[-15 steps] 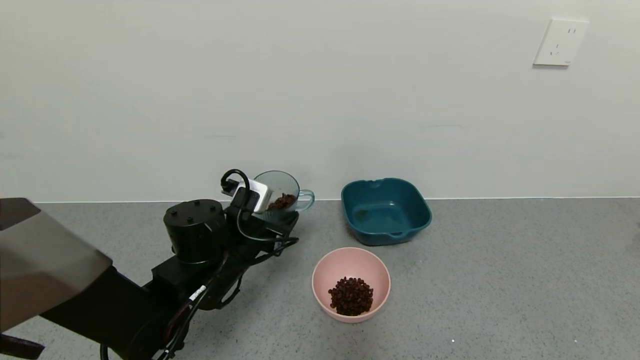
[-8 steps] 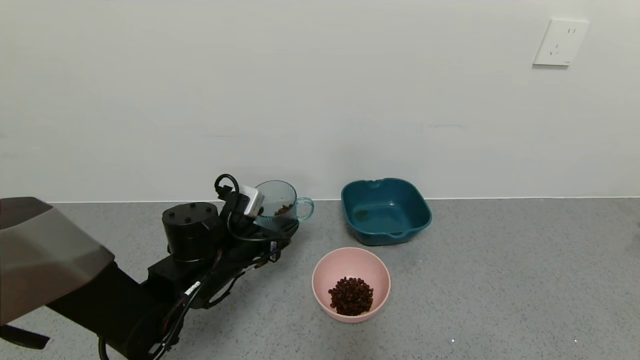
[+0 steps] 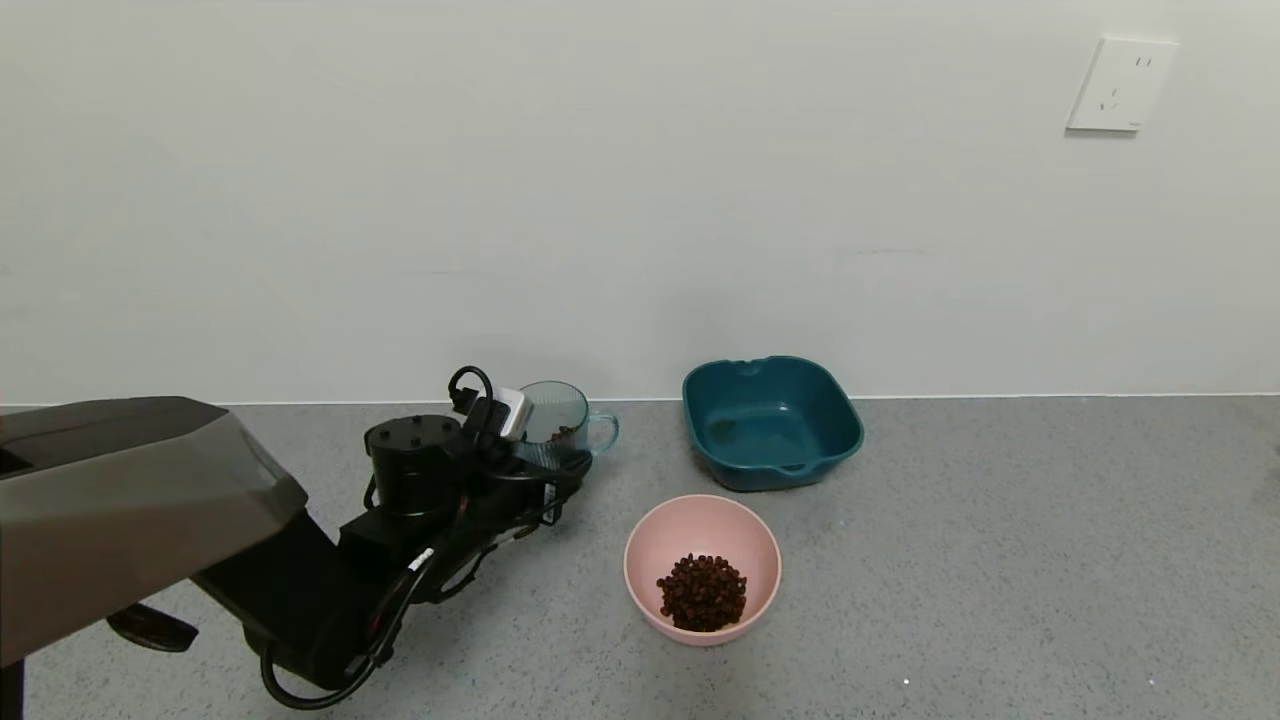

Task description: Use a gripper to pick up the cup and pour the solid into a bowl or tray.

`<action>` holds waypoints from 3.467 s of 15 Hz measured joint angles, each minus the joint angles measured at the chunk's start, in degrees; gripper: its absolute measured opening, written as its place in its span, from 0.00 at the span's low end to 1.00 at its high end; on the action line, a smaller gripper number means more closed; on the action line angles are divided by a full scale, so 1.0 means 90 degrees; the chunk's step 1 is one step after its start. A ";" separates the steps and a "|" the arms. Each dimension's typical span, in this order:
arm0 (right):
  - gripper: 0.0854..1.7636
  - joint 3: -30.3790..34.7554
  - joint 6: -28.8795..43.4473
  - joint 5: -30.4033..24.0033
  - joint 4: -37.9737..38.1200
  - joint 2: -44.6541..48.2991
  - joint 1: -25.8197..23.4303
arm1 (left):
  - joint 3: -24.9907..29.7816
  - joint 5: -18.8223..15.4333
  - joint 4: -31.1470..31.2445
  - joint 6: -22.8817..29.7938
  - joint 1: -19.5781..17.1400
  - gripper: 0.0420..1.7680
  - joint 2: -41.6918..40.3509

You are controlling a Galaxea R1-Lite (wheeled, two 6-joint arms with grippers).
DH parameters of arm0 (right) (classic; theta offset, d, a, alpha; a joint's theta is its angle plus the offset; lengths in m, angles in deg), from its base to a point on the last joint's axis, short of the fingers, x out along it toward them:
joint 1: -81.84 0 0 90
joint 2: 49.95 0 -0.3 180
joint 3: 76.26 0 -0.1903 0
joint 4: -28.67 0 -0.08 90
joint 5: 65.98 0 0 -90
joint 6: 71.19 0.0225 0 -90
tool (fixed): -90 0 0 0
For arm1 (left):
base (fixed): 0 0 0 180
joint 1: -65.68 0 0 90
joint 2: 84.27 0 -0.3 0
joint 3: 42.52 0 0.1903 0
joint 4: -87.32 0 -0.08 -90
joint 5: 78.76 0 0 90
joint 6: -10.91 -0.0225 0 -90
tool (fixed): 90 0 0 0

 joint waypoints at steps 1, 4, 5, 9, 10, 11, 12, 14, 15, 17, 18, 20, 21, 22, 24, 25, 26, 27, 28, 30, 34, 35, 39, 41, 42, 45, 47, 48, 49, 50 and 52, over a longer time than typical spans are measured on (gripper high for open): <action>0.97 0.0000 0.0000 -0.0001 0.0000 0.0000 0.0000 | -0.0073 0.0000 0.0098 0.0138 -0.0039 0.71 0.0115; 0.97 0.0000 -0.0003 -0.0001 0.0000 0.0000 0.0000 | -0.0278 -0.0016 0.0152 0.0207 -0.0236 0.71 0.0431; 0.97 0.0000 0.0000 -0.0001 0.0000 0.0000 0.0000 | -0.0314 -0.0019 0.0146 0.0209 -0.0268 0.71 0.0523; 0.97 0.0000 0.0000 -0.0004 0.0000 0.0000 0.0000 | -0.0401 -0.0024 0.0152 0.0328 -0.0318 0.71 0.0799; 0.97 0.0000 0.0000 -0.0001 0.0000 0.0000 0.0003 | -0.0406 -0.0027 0.0152 0.0348 -0.0324 0.71 0.0821; 0.97 0.0000 0.0000 -0.0001 0.0000 0.0003 0.0003 | -0.0406 -0.0024 0.0149 0.0348 -0.0324 0.71 0.0838; 0.97 0.0000 -0.0003 -0.0001 0.0000 0.0000 0.0003 | -0.0406 -0.0027 0.0161 0.0348 -0.0321 0.71 0.0848; 0.97 0.0000 0.0000 -0.0001 0.0000 0.0000 0.0003 | -0.0391 -0.0031 0.0165 0.0348 -0.0321 0.79 0.0855; 0.97 0.0000 0.0000 0.0000 0.0000 0.0000 0.0003 | -0.0385 -0.0031 0.0163 0.0349 -0.0318 0.81 0.0851; 0.97 0.0000 0.0000 -0.0001 0.0000 0.0000 0.0000 | -0.0360 -0.0031 0.0156 0.0358 -0.0299 0.85 0.0818; 0.97 0.0000 0.0000 -0.0004 0.0000 0.0000 0.0000 | -0.0349 -0.0031 0.0156 0.0358 -0.0294 0.86 0.0807; 0.97 0.0000 0.0000 -0.0001 0.0003 0.0000 0.0000 | -0.0309 -0.0031 0.0165 0.0358 -0.0280 0.89 0.0768; 0.97 0.0000 0.0000 -0.0007 0.0000 0.0000 0.0000 | -0.0294 -0.0031 0.0173 0.0355 -0.0275 0.90 0.0744; 0.97 0.0000 -0.0003 -0.0001 0.0000 0.0000 0.0000 | -0.0272 -0.0031 0.0192 0.0358 -0.0275 0.91 0.0707; 0.97 0.0000 0.0000 -0.0001 0.0000 0.0000 0.0000 | -0.0190 -0.0028 0.0444 0.0364 -0.0278 0.92 0.0559; 0.97 0.0000 -0.0003 -0.0001 0.0000 0.0000 0.0000 | -0.0138 -0.0027 0.0685 0.0425 -0.0284 0.93 0.0431; 0.97 0.0000 0.0000 -0.0004 0.0000 0.0000 0.0000 | -0.0091 -0.0027 0.0918 0.0481 -0.0302 0.93 0.0267; 0.97 0.0000 0.0000 -0.0001 0.0000 0.0000 0.0000 | -0.0024 -0.0022 0.1105 0.0508 -0.0314 0.94 0.0100; 0.97 0.0000 -0.0003 -0.0004 0.0000 0.0000 0.0000 | 0.0065 -0.0019 0.1234 0.0527 -0.0333 0.94 -0.0107; 0.97 0.0000 0.0000 -0.0001 0.0000 0.0000 0.0000 | 0.0301 -0.0022 0.1453 0.0545 -0.0352 0.95 -0.0600; 0.97 0.0000 0.0000 0.0000 0.0000 0.0000 0.0000 | 0.0745 -0.0027 0.2495 0.0559 -0.0333 0.96 -0.1969; 0.97 0.0000 -0.0003 -0.0001 0.0000 0.0000 0.0000 | 0.0830 -0.0031 0.2813 0.0569 -0.0326 0.96 -0.2411; 0.97 0.0000 0.0000 -0.0004 0.0000 0.0000 0.0000 | 0.0947 -0.0038 0.4605 0.0628 -0.0314 0.96 -0.4451; 0.97 0.0000 0.0000 -0.0001 0.0000 0.0000 0.0000 | 0.0855 -0.0038 0.5769 0.0635 -0.0312 0.96 -0.5651; 0.97 0.0000 0.0000 -0.0004 0.0000 0.0000 0.0000 | 0.0806 -0.0034 0.6259 0.0633 -0.0312 0.96 -0.6185; 0.97 0.0000 0.0000 0.0000 0.0000 0.0000 0.0000 | 0.0588 -0.0028 0.7824 0.0635 -0.0312 0.96 -0.7871; 0.97 0.0000 0.0000 0.0000 0.0000 0.0003 0.0000 | 0.0393 0.0005 0.8727 0.0633 -0.0312 0.97 -0.8858; 0.97 0.0000 -0.0003 -0.0001 0.0003 0.0000 0.0000 | 0.0294 0.0042 0.9110 0.0628 -0.0317 0.97 -0.9301; 0.97 0.0000 0.0000 -0.0001 0.0000 0.0000 0.0000 | 0.0202 0.0080 0.9427 0.0623 -0.0345 0.97 -0.9663; 0.97 0.0000 0.0000 -0.0001 0.0000 0.0000 0.0000 | 0.0107 0.0125 0.9710 0.0618 -0.0419 0.97 -1.0006; 0.97 0.0000 0.0000 -0.0001 0.0000 0.0000 0.0000 | -0.0061 0.0195 1.0083 0.0612 -0.0729 0.97 -1.0511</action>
